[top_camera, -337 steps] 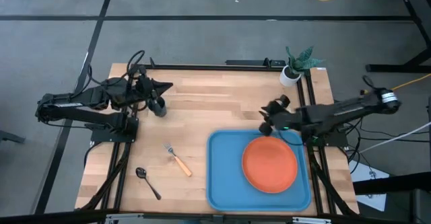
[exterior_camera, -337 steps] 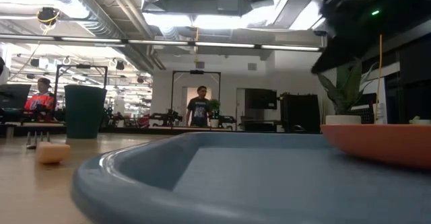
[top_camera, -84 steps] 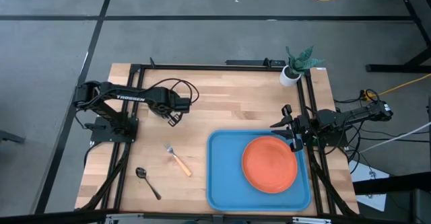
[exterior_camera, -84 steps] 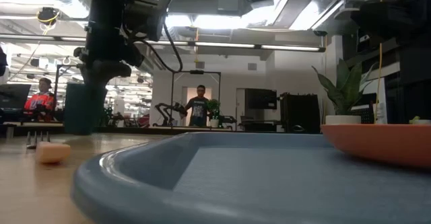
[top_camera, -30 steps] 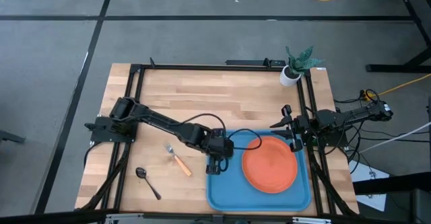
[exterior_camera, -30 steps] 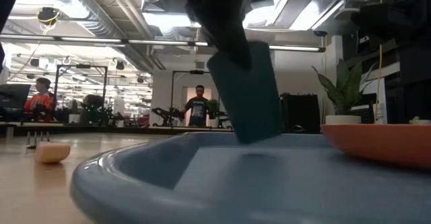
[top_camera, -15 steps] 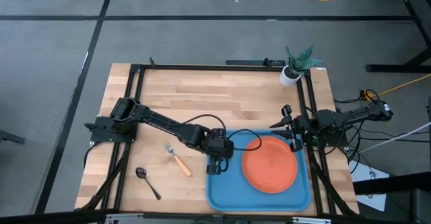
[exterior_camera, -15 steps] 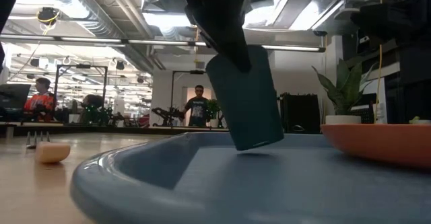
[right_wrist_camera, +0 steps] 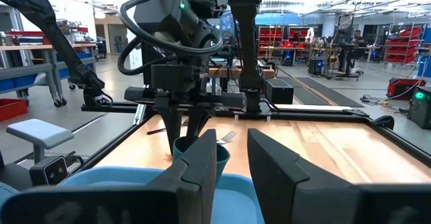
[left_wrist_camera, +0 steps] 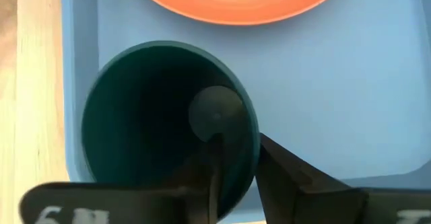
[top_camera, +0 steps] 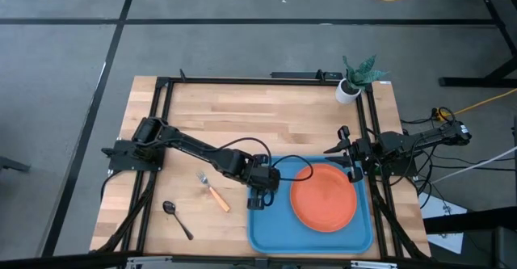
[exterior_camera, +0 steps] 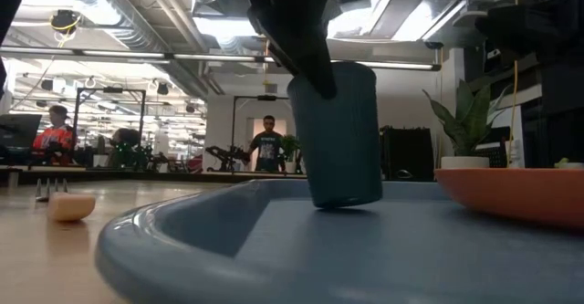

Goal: Pick and place plate/cup/fork/spoon on tray
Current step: Put the green cup on the blue serving tray to the top left of the orange plate, then adjust the black spoon

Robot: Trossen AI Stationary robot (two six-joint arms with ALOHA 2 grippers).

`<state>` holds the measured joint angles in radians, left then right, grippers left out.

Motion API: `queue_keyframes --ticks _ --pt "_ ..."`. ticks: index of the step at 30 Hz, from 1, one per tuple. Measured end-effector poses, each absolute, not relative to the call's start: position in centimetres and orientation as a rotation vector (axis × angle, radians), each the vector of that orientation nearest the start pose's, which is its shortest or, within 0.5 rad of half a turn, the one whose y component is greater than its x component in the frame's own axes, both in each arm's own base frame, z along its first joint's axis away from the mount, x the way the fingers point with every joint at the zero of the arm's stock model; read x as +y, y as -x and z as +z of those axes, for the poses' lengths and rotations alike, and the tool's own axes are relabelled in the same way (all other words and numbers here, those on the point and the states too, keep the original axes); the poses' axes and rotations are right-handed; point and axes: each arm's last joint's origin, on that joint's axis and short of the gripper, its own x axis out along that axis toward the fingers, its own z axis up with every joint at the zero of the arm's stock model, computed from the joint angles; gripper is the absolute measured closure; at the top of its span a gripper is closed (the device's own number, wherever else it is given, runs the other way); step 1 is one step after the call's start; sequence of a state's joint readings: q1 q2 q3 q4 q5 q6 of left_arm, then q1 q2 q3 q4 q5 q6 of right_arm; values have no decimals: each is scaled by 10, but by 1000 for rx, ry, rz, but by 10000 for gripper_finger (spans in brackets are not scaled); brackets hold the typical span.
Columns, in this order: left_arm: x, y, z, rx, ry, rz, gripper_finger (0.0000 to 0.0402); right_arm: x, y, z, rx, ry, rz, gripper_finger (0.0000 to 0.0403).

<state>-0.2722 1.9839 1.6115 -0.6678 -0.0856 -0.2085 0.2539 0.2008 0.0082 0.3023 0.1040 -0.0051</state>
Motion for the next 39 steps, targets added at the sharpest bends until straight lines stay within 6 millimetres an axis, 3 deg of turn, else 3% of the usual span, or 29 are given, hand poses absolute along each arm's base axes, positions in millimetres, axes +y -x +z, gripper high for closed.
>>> queue_keyframes --ticks 21,33,39 --pt "-111 -409 231 1033 74 -19 310 24 -106 179 -109 -15 149 313" --pt "-119 -411 268 993 23 22 310 24 -106 179 -109 -14 149 313" --pt "-125 -409 271 994 11 15 310 24 -106 179 -109 -14 149 313"
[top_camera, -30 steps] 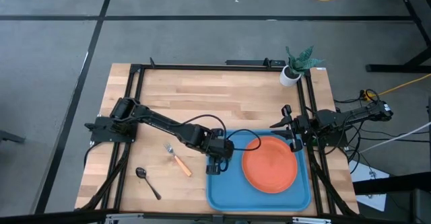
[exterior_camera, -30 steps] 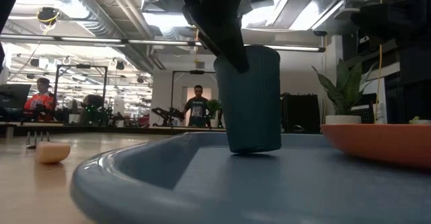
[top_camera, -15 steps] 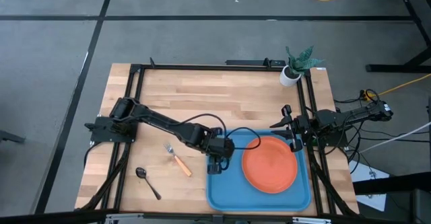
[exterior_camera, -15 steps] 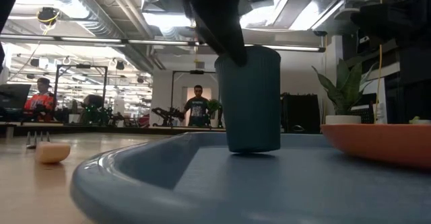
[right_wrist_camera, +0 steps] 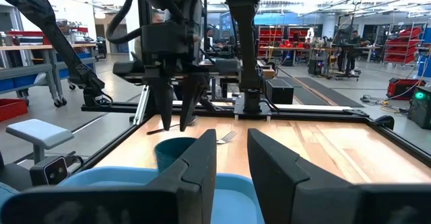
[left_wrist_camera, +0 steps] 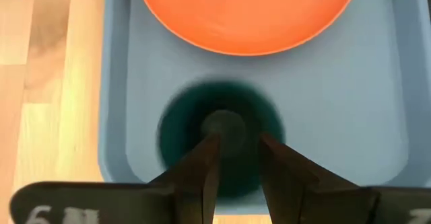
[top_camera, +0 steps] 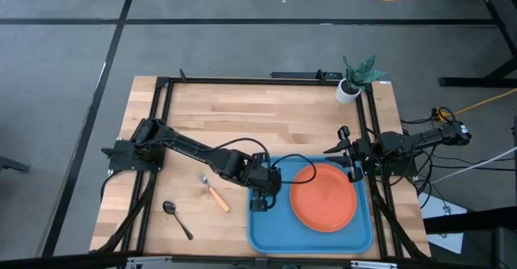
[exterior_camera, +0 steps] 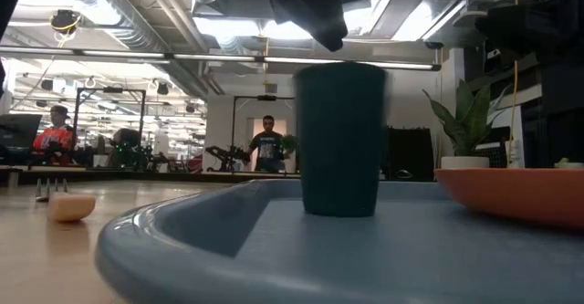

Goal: Pick and place plate/cup/fork/spoon on tray
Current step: Adjust the black spoon

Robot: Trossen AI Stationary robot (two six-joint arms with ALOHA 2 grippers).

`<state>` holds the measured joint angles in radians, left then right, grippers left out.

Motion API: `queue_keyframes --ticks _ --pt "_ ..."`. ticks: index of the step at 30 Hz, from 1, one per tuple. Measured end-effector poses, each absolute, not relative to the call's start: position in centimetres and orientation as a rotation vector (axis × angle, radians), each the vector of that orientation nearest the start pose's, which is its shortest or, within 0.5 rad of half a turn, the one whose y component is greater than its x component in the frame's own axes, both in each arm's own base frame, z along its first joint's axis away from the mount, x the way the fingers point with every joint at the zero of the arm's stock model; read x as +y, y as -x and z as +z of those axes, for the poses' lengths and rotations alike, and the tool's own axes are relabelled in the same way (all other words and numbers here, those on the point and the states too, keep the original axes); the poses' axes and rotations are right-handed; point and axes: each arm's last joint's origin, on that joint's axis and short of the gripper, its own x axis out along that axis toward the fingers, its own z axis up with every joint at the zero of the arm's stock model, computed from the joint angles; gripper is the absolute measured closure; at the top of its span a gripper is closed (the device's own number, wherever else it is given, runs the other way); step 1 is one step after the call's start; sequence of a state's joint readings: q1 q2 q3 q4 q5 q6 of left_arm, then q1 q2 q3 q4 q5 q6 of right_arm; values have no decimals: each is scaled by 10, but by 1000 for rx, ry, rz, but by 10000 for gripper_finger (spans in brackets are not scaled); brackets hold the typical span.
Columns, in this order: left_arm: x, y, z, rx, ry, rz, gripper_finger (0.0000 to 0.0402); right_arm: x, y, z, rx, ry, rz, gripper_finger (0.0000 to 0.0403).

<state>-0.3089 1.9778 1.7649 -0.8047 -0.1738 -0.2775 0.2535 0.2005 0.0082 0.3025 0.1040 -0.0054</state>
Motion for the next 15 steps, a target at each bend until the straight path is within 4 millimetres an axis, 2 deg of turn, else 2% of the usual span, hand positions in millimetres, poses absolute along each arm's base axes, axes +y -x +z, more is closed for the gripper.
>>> queue_keyframes --ticks 4,8,15 --pt "-125 -408 271 999 10 14 310 24 -106 179 -109 -14 149 313" --pt "-121 -401 268 1082 -14 32 310 25 -106 179 -109 -15 149 313" --pt "-103 -359 297 1254 -16 123 310 25 -106 179 -109 -14 149 313"
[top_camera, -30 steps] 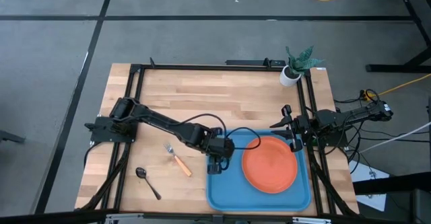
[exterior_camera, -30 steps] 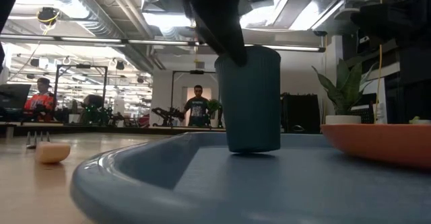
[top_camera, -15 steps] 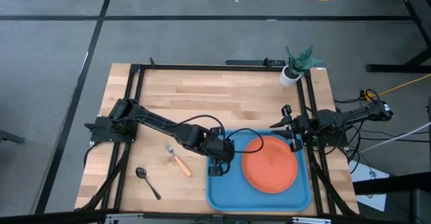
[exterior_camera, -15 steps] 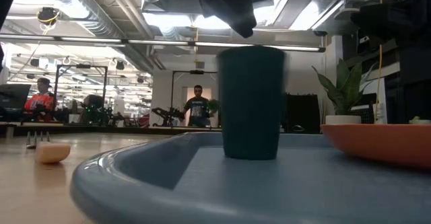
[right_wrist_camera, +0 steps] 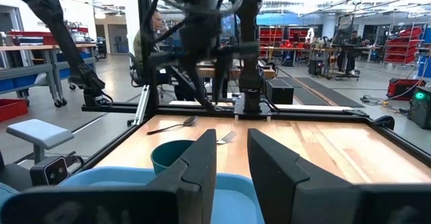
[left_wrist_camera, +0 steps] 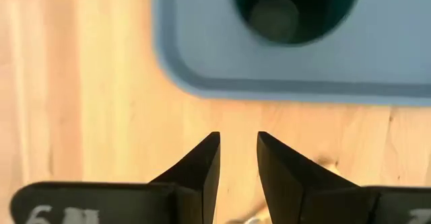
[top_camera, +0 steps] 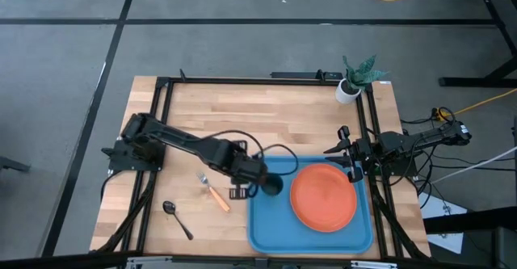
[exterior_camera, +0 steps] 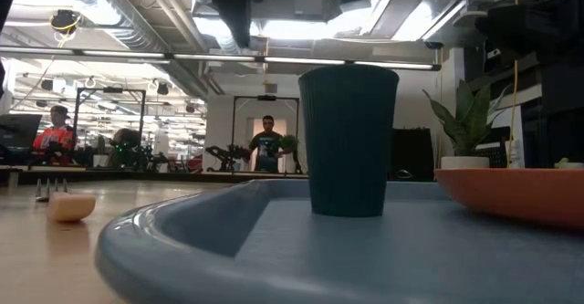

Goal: Pick and place plate/cup/fork/spoon on tray
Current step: Adjust the black spoon

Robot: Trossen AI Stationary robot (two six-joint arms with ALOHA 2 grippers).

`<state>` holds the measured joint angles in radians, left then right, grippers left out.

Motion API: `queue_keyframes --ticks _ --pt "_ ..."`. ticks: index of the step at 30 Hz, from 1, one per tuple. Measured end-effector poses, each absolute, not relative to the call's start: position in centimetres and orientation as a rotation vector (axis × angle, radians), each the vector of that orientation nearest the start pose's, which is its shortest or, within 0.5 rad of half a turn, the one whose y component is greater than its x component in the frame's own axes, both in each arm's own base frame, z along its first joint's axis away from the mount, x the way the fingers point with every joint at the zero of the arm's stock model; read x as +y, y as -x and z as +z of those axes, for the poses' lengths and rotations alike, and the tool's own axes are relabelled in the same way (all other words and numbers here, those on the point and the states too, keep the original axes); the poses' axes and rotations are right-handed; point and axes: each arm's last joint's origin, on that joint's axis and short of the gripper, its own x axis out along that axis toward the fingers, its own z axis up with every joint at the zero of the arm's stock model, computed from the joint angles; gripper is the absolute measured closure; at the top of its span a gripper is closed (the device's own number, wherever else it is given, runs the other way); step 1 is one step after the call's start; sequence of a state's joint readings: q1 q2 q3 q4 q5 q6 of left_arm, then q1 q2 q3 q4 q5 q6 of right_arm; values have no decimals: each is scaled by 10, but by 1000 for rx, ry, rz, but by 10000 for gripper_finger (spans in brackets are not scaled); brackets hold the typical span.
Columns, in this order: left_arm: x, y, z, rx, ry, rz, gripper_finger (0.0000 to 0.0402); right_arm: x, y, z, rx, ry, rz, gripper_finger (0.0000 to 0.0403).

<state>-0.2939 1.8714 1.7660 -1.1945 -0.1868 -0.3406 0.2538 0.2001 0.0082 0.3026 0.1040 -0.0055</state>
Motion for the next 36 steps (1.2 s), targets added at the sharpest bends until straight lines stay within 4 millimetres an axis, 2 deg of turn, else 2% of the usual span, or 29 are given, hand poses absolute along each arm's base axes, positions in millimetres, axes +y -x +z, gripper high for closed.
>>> queue_keyframes --ticks 5,13,21,32,36 --pt "-98 -327 329 1249 -26 166 310 25 -106 179 -110 -14 149 313" --pt "-106 -293 353 1240 -128 129 310 25 -107 179 -108 -15 150 313" --pt "-131 -289 346 1249 -195 63 310 25 -107 178 -100 -14 150 313" --pt "-157 -283 304 1266 -265 -7 310 25 -107 178 -99 -13 149 313" --pt "-158 -282 289 1284 -304 -26 310 25 -107 178 -99 -13 149 313"
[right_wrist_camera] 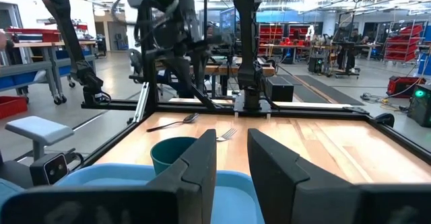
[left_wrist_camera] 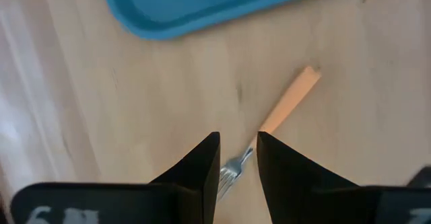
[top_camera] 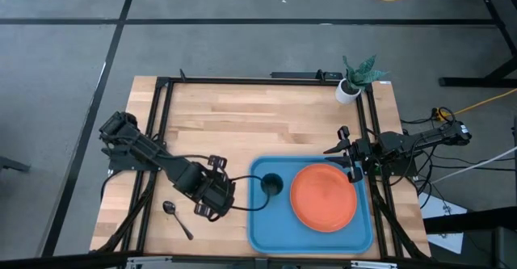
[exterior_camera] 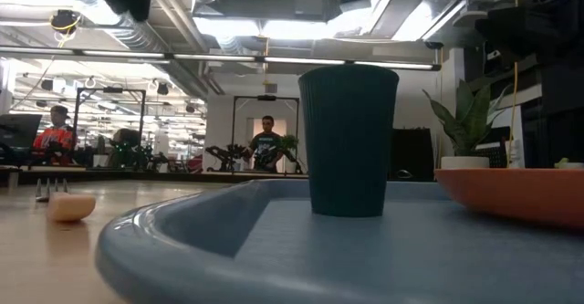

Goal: Pick and place plate/cup/fork/spoon on tray
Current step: Adjust the black spoon

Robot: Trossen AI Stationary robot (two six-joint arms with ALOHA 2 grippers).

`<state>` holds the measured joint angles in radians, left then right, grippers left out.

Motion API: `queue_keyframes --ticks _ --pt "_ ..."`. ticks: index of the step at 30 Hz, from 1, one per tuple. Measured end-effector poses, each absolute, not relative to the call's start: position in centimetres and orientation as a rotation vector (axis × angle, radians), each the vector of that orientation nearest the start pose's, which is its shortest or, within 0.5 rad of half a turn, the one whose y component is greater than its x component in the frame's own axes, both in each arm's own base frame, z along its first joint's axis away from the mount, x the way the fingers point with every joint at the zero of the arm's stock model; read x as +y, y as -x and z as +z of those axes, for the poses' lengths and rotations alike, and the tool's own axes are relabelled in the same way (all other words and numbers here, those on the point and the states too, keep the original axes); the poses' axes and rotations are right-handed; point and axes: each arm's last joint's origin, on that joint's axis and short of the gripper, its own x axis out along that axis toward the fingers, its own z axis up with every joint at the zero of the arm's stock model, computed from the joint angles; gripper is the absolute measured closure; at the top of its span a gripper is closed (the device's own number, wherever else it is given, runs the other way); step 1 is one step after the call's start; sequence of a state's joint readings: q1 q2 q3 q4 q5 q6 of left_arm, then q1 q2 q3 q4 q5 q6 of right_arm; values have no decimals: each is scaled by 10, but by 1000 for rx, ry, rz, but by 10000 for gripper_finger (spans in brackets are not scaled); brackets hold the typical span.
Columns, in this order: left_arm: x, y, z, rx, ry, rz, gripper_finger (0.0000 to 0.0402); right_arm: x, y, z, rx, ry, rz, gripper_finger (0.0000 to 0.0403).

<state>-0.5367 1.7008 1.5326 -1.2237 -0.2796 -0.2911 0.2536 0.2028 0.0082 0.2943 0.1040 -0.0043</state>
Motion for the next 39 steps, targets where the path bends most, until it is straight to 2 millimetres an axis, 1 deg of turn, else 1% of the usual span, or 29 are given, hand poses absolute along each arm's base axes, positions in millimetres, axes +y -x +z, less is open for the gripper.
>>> queue_keyframes --ticks 4,11,17,23,30,39 --pt "-154 -279 277 1331 -322 -9 310 25 -107 178 -98 -13 149 313" --pt "-152 -275 264 1367 -199 111 310 25 -107 178 -98 -13 150 313" --pt "-152 -273 256 1375 -198 118 310 25 -107 178 -98 -12 150 313" --pt "-152 -276 255 1348 -184 116 310 25 -107 178 -98 -13 149 313" --pt "-156 -282 256 1286 -125 107 310 25 -107 178 -98 -13 149 313" --pt "-157 -284 256 1266 -115 105 310 25 -107 178 -98 -13 149 313"
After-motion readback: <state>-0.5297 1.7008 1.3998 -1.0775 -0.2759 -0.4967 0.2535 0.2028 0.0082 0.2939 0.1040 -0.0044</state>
